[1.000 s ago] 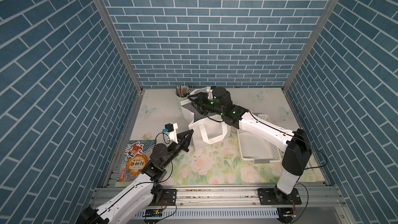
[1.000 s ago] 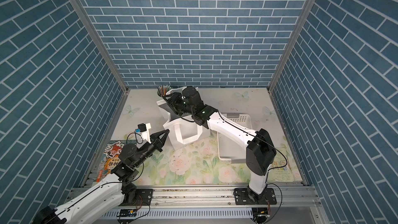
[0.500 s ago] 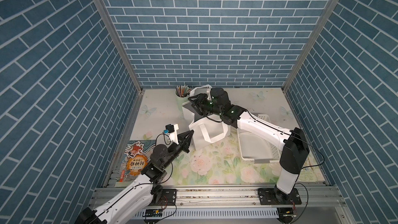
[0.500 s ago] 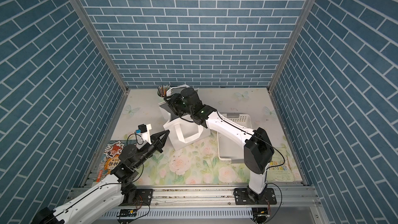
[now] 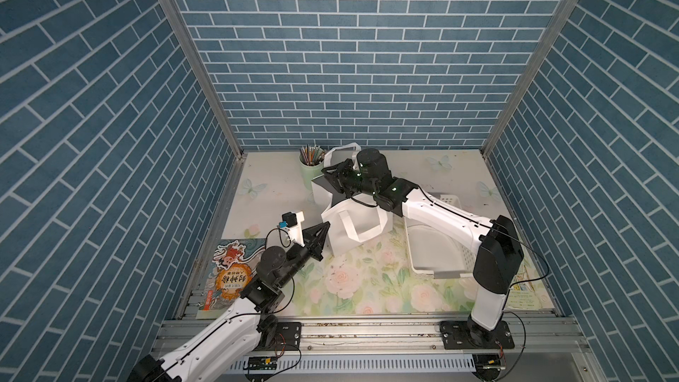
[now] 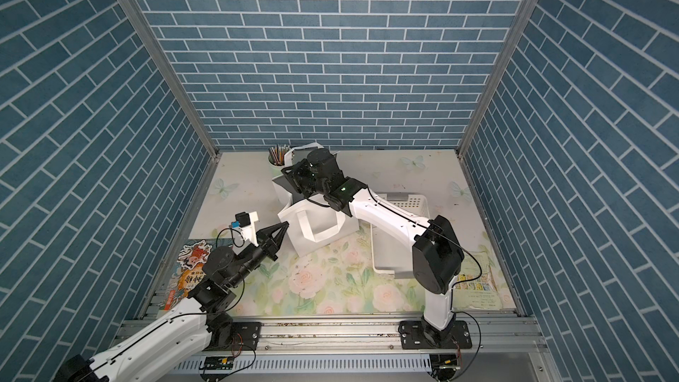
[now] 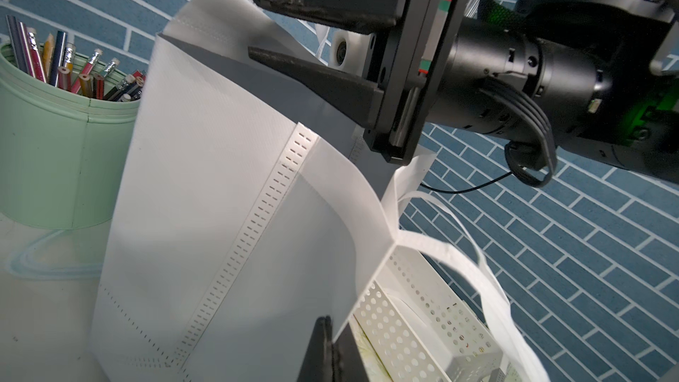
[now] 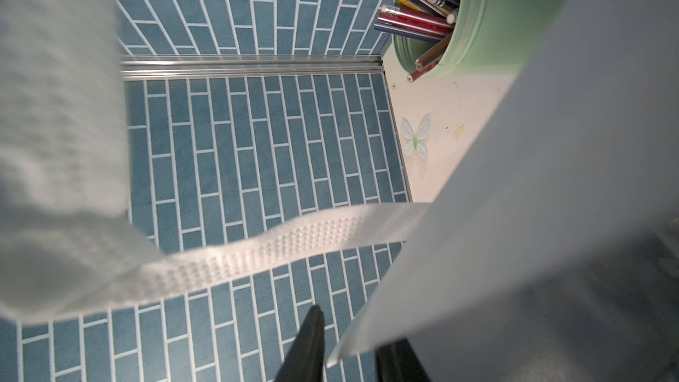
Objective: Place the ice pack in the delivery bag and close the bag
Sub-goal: Close the delivery bag at the center of the board.
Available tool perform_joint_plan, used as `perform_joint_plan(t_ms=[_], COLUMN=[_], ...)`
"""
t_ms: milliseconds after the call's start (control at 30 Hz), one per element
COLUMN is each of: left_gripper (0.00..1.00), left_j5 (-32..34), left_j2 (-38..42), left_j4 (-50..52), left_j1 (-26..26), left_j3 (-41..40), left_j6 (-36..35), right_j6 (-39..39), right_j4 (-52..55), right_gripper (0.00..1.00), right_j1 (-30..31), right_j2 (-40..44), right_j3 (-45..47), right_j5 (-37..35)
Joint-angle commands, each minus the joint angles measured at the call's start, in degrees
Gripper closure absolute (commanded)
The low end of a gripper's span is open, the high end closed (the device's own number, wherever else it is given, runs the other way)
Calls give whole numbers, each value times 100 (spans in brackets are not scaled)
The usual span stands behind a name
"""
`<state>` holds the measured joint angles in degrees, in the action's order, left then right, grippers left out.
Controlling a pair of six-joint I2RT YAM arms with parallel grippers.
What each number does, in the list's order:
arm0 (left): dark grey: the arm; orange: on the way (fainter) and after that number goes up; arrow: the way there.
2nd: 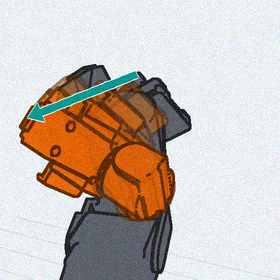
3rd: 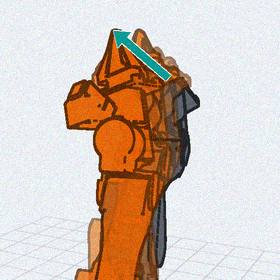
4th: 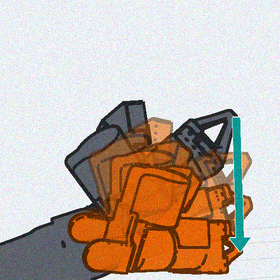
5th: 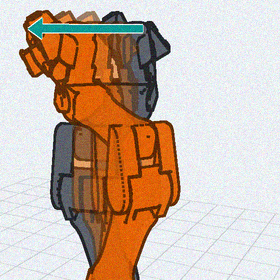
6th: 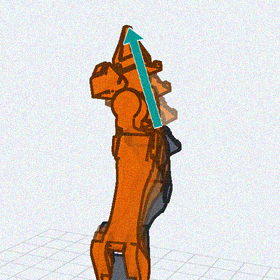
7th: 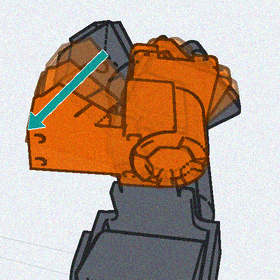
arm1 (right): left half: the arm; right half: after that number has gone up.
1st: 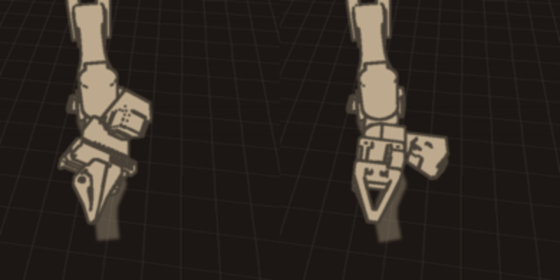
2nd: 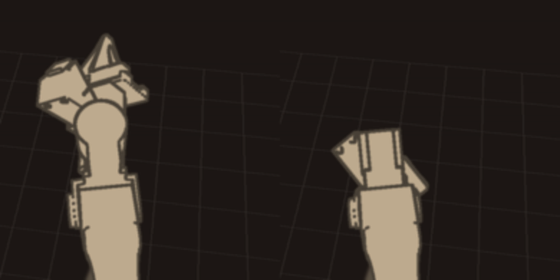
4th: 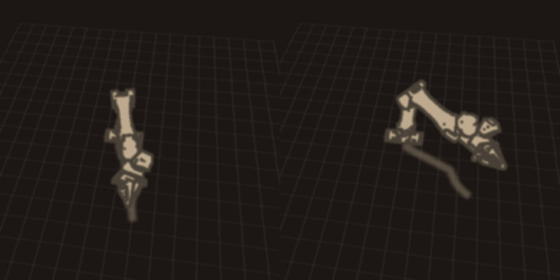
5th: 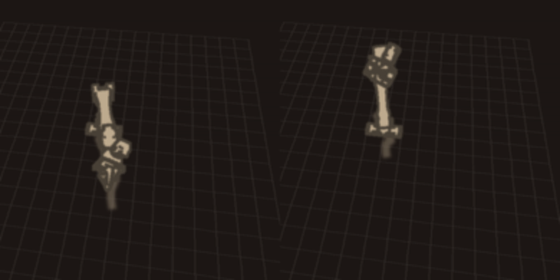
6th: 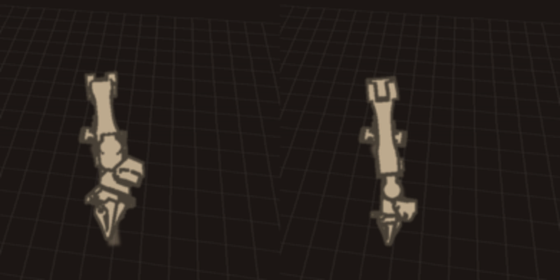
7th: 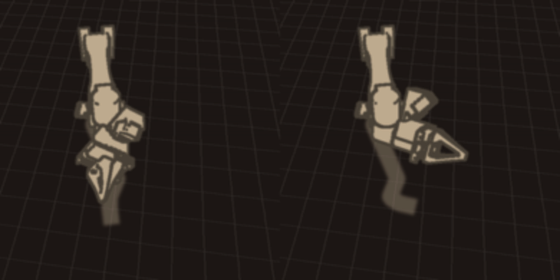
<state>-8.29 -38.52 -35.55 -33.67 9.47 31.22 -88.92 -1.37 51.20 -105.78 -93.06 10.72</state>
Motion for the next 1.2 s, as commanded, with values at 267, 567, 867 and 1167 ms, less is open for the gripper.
perform_joint_plan(t_ms=[267,567,867,1167], left_gripper=[93,90,60,57], left_j5=[177,269,38,-548], left_j2=[-62,-432,-549,-961], left_j4=[12,103,-295,-435], left_j1=[-31,-28,-31,-34], left_j3=[353,689,561,711], left_j6=[308,683,644,123], right_j6=[117,412,453,645], right_j4=[-325,-391,-589,-390], right_gripper=[100,100,100,100], right_j1=[-13,25,46,49], right_j2=[32,469,1036,941], right_j3=[118,580,1470,1204], right_j5=[86,88,-2,145])
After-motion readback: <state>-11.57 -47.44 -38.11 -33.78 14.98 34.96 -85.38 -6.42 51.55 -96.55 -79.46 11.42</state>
